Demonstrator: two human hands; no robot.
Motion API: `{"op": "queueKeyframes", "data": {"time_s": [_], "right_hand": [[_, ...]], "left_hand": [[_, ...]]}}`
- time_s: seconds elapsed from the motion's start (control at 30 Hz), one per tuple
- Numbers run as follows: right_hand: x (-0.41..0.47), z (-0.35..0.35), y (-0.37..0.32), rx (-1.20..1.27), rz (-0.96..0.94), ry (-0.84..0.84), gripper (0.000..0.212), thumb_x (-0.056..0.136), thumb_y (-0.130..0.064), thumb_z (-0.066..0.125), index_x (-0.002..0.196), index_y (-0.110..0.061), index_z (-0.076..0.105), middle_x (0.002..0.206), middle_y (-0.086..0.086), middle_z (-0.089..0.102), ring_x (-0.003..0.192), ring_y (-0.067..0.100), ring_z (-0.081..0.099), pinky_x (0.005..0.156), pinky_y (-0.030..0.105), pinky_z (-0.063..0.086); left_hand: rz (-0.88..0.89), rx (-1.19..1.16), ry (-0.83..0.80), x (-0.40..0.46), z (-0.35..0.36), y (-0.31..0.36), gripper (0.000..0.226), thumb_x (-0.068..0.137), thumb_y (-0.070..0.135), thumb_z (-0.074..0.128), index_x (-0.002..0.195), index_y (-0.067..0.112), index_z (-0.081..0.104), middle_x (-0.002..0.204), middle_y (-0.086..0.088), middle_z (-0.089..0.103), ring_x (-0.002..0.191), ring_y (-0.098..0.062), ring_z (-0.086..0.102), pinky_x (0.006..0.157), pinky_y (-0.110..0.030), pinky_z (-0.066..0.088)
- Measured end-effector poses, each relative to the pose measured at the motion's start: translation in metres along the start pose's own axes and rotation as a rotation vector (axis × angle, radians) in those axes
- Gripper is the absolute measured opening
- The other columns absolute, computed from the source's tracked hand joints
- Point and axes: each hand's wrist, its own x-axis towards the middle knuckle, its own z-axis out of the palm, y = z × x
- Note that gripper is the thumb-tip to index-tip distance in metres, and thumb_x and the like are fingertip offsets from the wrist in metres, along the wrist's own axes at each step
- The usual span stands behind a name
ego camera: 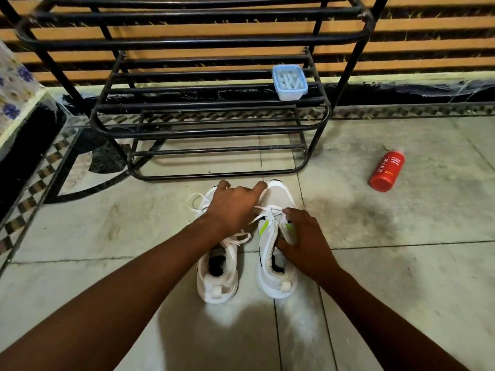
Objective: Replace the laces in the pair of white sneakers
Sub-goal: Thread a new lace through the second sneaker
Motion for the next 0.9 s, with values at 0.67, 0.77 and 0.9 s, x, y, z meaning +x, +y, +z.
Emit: {"op": "queueKeyframes", "data": {"time_s": [0.67,0.77,0.9], "right_hand": [[0.062,-0.056,-0.090,0.737,0.018,0.263,0.021,0.098,-0.010,0.063,0.086,0.007,0.066,0.060,0.013,0.058,0.055,0.021,0.053,0.062,0.034,0.048],[0.066,-0.058,-0.075,0.735,0.114,0.260,0.024,0.101,-0.013,0.056,0.090,0.005,0.068,0.062,0.005,0.060,0.058,0.013,0.056,0.062,0.029,0.047],[0.069,-0.059,-0.062,0.729,0.218,0.272,0.026,0.102,-0.015,0.052,0.089,-0.001,0.070,0.066,0.004,0.059,0.058,0.008,0.055,0.057,0.024,0.045]], "left_hand": [[-0.159,-0.959,0.550,-0.031,-0.046,-0.049,0.013,0.100,0.025,0.069,0.101,0.017,0.079,0.097,0.001,0.072,0.094,-0.016,0.067,0.078,-0.040,0.054],[-0.235,-0.878,0.541,-0.037,-0.027,-0.079,0.010,0.099,0.023,0.070,0.098,0.018,0.079,0.093,0.003,0.070,0.090,-0.012,0.066,0.078,-0.030,0.051],[-0.340,-0.719,0.457,-0.052,0.005,-0.116,0.011,0.097,0.022,0.071,0.096,0.015,0.079,0.087,-0.002,0.069,0.084,-0.023,0.066,0.079,-0.040,0.053]]}}
